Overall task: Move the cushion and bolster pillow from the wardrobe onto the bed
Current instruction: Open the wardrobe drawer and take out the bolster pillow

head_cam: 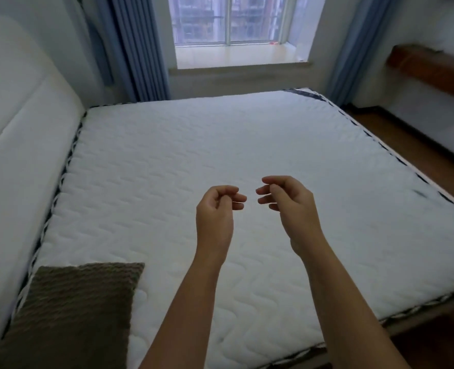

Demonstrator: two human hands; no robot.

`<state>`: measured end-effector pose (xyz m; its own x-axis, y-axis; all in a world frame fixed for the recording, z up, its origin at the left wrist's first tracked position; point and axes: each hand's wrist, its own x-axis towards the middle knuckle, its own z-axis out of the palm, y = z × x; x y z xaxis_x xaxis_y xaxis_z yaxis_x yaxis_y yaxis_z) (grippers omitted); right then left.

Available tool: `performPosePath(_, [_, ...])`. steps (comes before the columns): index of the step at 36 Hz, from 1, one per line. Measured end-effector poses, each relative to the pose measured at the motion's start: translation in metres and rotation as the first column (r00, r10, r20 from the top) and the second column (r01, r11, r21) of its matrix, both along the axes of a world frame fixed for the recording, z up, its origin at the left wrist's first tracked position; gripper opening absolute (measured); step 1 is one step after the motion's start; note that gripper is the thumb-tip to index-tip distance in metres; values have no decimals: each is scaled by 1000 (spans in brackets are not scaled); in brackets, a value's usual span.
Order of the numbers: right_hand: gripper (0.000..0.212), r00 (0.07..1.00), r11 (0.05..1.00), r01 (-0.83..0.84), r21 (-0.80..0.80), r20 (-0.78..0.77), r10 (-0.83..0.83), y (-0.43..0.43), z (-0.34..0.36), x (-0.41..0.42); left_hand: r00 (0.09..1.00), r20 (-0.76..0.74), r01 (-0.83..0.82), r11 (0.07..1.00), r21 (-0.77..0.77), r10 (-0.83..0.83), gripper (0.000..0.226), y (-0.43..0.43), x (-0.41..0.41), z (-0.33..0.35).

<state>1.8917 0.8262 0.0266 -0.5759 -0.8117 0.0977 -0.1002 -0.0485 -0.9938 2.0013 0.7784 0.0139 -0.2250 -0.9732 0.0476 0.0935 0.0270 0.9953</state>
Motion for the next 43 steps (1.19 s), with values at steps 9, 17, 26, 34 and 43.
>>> performPosePath(9, [24, 993, 993, 115, -6, 28, -114, 32, -6, -84, 991, 29, 130, 991, 8, -131, 30, 20, -92, -7])
performPosePath(17, [22, 982, 982, 191, 16, -3, -191, 70, -9, -201, 978, 42, 205, 979, 10, -206, 30, 53, -209, -8])
performPosePath(26, [22, 972, 972, 228, 54, -65, -224, 106, -1, -296, 957, 23, 288, 958, 15, -288, 30, 82, -312, -1])
performPosePath(34, [23, 932, 933, 359, 26, -58, -357, 144, -3, -324, 908, 22, 420, 908, -16, -419, 30, 108, -356, 0])
performPosePath(43, [26, 830, 830, 557, 39, -40, -556, 186, -13, -331, 803, 24, 596, 803, 20, -596, 30, 137, -379, -14])
